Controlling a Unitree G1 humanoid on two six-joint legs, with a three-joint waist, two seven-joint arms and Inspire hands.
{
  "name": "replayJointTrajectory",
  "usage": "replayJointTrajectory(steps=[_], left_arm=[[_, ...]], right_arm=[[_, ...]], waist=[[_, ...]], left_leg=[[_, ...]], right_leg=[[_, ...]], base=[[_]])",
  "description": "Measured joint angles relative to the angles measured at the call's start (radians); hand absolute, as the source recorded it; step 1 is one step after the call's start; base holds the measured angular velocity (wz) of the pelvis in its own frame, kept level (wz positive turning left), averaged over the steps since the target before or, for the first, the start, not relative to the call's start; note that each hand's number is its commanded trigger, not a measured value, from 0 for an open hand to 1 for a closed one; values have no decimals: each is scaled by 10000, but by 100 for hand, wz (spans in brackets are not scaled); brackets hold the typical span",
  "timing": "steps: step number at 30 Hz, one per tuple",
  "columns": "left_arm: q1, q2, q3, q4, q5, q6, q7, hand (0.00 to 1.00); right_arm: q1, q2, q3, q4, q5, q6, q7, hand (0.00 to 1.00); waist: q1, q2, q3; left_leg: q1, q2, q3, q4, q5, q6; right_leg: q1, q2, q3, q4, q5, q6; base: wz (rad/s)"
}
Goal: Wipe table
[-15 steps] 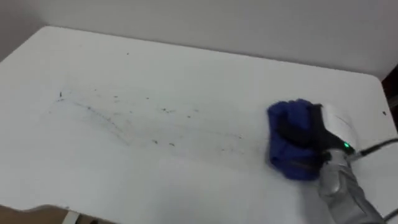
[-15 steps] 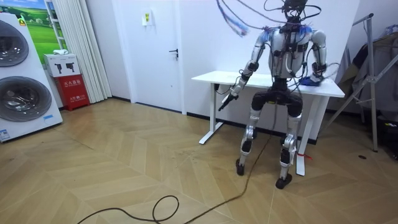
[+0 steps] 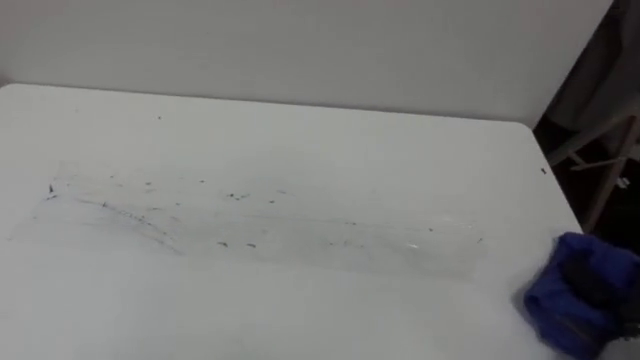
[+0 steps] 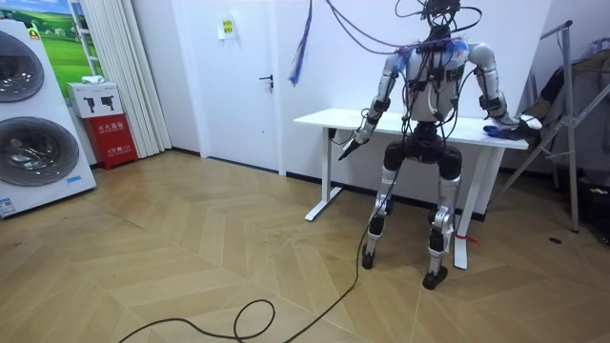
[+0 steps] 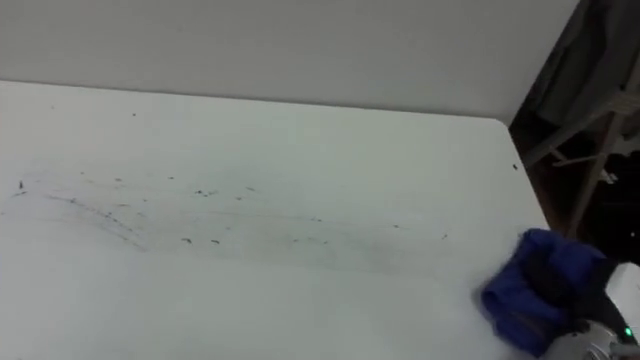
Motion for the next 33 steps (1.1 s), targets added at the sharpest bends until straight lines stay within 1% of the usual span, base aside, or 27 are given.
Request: replayJointTrajectory(steps=[1, 2, 3, 4, 6, 7, 8, 9, 10, 11, 12, 13, 14, 15, 16, 17, 18, 19, 21, 22, 24, 26, 28, 30, 31, 32, 33], left_arm=[[-79, -48, -87, 38, 22, 23, -2, 0], [-273, -125, -355, 139, 17, 78, -10, 0], [-484, -235, -606, 208, 24, 158, -52, 0], [-519, -311, -678, 209, 23, 191, -74, 0], [-771, -463, -874, 198, 17, 247, -84, 0], [-761, -463, -954, 154, 18, 270, -84, 0], [-625, -441, -1104, -36, 43, 382, -82, 0], [-358, -437, -1095, -317, 41, 571, -81, 0], [-219, -439, -1095, -451, 29, 667, -81, 0], [118, -440, -1090, -733, 20, 814, -83, 0], [336, -433, -1061, -870, 18, 869, -79, 0], [395, -443, -1040, -869, 17, 877, -78, 0], [570, -445, -1030, -868, 17, 868, -69, 0], [761, -440, -906, -868, 49, 827, -65, 0], [837, -433, -839, -851, 80, 803, -60, 0], [986, -415, -702, -854, 388, 738, -38, 0], [1143, -418, -444, -875, 777, 619, -30, 0], [1200, -405, -308, -876, 958, 586, -10, 0], [1315, -374, 314, -865, 1342, 565, 38, 0], [1331, -365, 399, -847, 1342, 564, 41, 0], [1436, -366, 732, -903, 1521, 510, 28, 0], [1470, -348, 814, -970, 1676, 478, -6, 0], [1446, -349, 826, -960, 1677, 398, -23, 0], [1245, -311, 596, -799, 1565, 234, -22, 0], [1179, -328, 553, -730, 1562, 192, -21, 0], [1070, -355, 374, -652, 1547, 177, -16, 0], [975, -358, 78, -578, 1319, 177, 8, 0]], right_arm=[[-206, 45, 407, -250, -166, 196, 305, 100], [-595, 207, 1343, -913, -502, 551, 913, 100], [-1028, 481, 2288, -1662, -1050, 877, 1495, 100], [-1255, 565, 2744, -1974, -1356, 926, 1732, 100], [-2416, 1348, 4179, -2250, -2221, 923, 2532, 100], [-2637, 1482, 4426, -2252, -2317, 841, 2694, 100], [-2939, 1691, 4786, -2273, -2716, 722, 2950, 100], [-3070, 1872, 4963, -2264, -3168, 616, 3157, 100], [-3059, 1938, 4975, -2259, -3332, 593, 3223, 100], [-2923, 1976, 4994, -2204, -3472, 546, 3333, 100], [-2683, 1962, 4949, -1996, -3488, 512, 3315, 100], [-2512, 1962, 4776, -1872, -3314, 377, 3163, 100], [-2073, 1926, 4540, -1838, -3226, -11, 2851, 100], [-1790, 1915, 4375, -1683, -3227, -502, 2465, 100], [-1571, 1913, 4241, -1677, -3227, -712, 2258, 100], [-1034, 1901, 3846, -1707, -3228, -1091, 1721, 100], [-524, 1812, 3413, -1773, -3241, -1362, 1121, 100], [-264, 1752, 3171, -1775, -3236, -1471, 757, 100], [795, 1259, 2332, -1786, -2726, -1834, -431, 100], [1025, 1115, 2174, -1781, -2513, -1864, -643, 100], [1846, 834, 1205, -1685, -2180, -1950, -1210, 100], [2203, 747, 573, -1461, -1935, -2016, -1481, 100], [2193, 693, 151, -1050, -1539, -2082, -1528, 100], [1994, 452, 137, -501, -1147, -2085, -1465, 100], [1887, 447, 134, -373, -1144, -2082, -1363, 100], [1570, 434, 178, -75, -1170, -2028, -1222, 100], [1209, 406, 358, 70, -1099, -1751, -1033, 100]], waist=[[30, -1, 6], [197, -20, 12], [344, -6, 49], [471, -42, 37], [1010, -43, 175], [1184, -56, 184], [1532, -101, 198], [1737, -157, 185], [1826, -164, 193], [1914, -159, 194], [1879, -152, 199], [1877, -124, 217], [1810, -51, 231], [1555, -8, 241], [1405, -7, 243], [1176, -9, 237], [972, -9, 233], [885, -10, 234], [569, -69, 187], [481, -70, 169], [243, -99, 59], [108, -93, 38], [-54, -99, 21], [-83, -68, 15], [-82, -53, 15], [-64, -15, 12], [-66, 23, 14]], left_leg=[[-38, 12, -64, -10, 1, 0], [-95, 23, -191, -17, 10, 3], [-182, 24, -260, 1, 18, 1], [-200, 22, -306, -11, 21, 0], [-191, 22, -481, -33, 20, -3], [-197, 21, -531, -48, 18, -5], [-256, 11, -668, -108, 19, -5], [-379, -6, -875, -117, 19, -4], [-397, -10, -964, -117, 19, -3], [-440, -10, -1129, -113, 20, -2], [-480, -26, -1364, -112, 21, -1], [-467, -26, -1405, -113, 22, 0], [-409, -31, -1405, -112, 22, 1], [-342, -77, -1407, -113, 22, 2], [-320, -122, -1406, -115, 23, 3], [-276, -212, -1395, -112, 23, 4], [-260, -280, -1396, -113, 25, 8], [-258, -302, -1399, -113, 25, 9], [-274, -362, -1397, -98, 26, 12], [-284, -379, -1398, -88, 30, 19], [-286, -420, -1394, -41, 31, 46], [-280, -427, -1383, 14, 26, 88], [-265, -459, -1396, 85, 33, 130], [-225, -470, -1388, 254, 12, 175], [-181, -469, -1380, 251, 11, 177], [-107, -466, -1385, 243, -3, 187], [-104, -460, -1389, 235, -5, 185]], right_leg=[[-96, 40, 49, 1, 51, -43], [-285, 87, 146, 68, 112, -112], [-422, 101, 179, 153, 117, -125], [-457, 116, 201, 147, 123, -135], [-425, 166, 212, 95, 123, -136], [-416, 165, 160, 57, 119, -129], [-411, 166, 7, -100, 128, -116], [-345, 164, -193, -228, 138, -96], [-281, 164, -303, -276, 140, -90], [-179, 164, -551, -322, 137, -86], [-44, 164, -759, -407, 133, -80], [20, 164, -803, -419, 130, -75], [142, 164, -830, -460, 126, -69], [365, 153, -958, -624, 107, -38], [492, 121, -1053, -693, 76, 11], [656, 42, -1172, -782, -4, 135], [724, -8, -1190, -820, -37, 187], [753, -17, -1201, -864, -39, 191], [796, -65, -1192, -910, -62, 227], [804, -90, -1193, -899, -71, 241], [811, -133, -1120, -876, -73, 247], [827, -151, -1057, -833, -73, 247], [853, -146, -803, -798, -74, 247], [906, -123, -527, -736, -80, 248], [935, -116, -490, -729, -85, 256], [933, -112, -394, -712, -119, 301], [932, -79, -281, -691, -115, 300]], base=[[-56], [-33], [-23], [-5], [8], [25], [41], [43], [49], [52], [52], [42], [28], [29], [36], [33], [24], [8], [2], [5], [0], [2], [0], [-3], [-11], [-15], [-14]])
